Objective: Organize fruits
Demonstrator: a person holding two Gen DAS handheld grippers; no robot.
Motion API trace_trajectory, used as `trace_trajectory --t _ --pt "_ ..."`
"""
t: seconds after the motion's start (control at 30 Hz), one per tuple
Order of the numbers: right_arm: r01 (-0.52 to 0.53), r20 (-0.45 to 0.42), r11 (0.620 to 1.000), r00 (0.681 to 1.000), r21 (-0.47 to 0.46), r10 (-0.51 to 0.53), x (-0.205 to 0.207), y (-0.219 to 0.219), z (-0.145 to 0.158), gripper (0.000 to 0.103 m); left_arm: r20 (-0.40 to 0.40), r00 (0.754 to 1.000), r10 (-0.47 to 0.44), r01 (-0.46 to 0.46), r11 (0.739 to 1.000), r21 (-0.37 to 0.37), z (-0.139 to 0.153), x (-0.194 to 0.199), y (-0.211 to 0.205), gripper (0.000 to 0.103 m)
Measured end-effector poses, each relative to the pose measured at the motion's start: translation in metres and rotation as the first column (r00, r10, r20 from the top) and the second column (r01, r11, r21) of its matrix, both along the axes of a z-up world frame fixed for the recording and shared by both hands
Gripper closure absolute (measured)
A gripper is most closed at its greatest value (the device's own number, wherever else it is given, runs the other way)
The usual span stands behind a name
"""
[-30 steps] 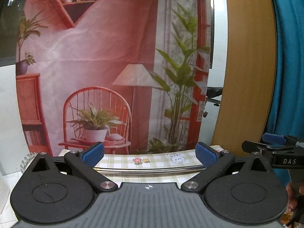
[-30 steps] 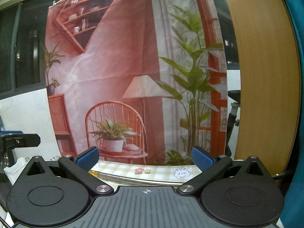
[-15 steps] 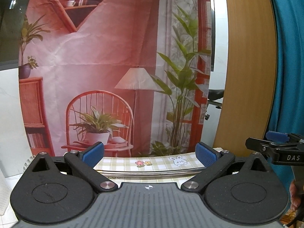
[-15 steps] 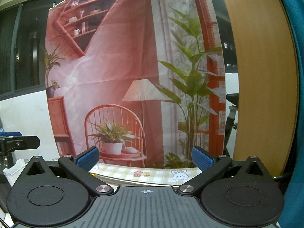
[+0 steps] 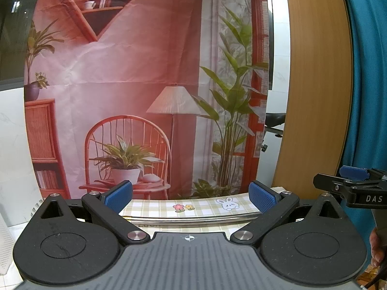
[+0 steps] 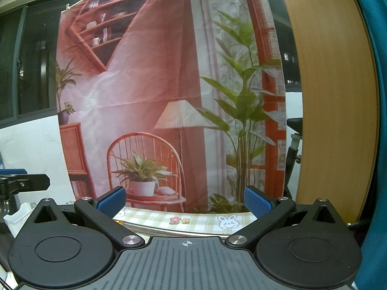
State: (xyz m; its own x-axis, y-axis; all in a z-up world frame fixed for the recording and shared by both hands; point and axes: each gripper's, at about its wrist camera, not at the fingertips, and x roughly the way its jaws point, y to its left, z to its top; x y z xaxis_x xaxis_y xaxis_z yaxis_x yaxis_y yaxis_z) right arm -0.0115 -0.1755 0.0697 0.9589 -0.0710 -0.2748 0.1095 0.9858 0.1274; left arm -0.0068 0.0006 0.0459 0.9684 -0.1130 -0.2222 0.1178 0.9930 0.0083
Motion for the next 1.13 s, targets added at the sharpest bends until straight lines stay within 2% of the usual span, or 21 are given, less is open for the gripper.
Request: trace_trajectory --t 1.13 --pt "0.000 -0.002 1.000 1.000 0.002 0.000 0.0002 -0.0009 0.0003 0.000 -0.015 1.000 -0.006 0.006 1.000 -0.008 -0.0018 -0.0007 0.0006 0.000"
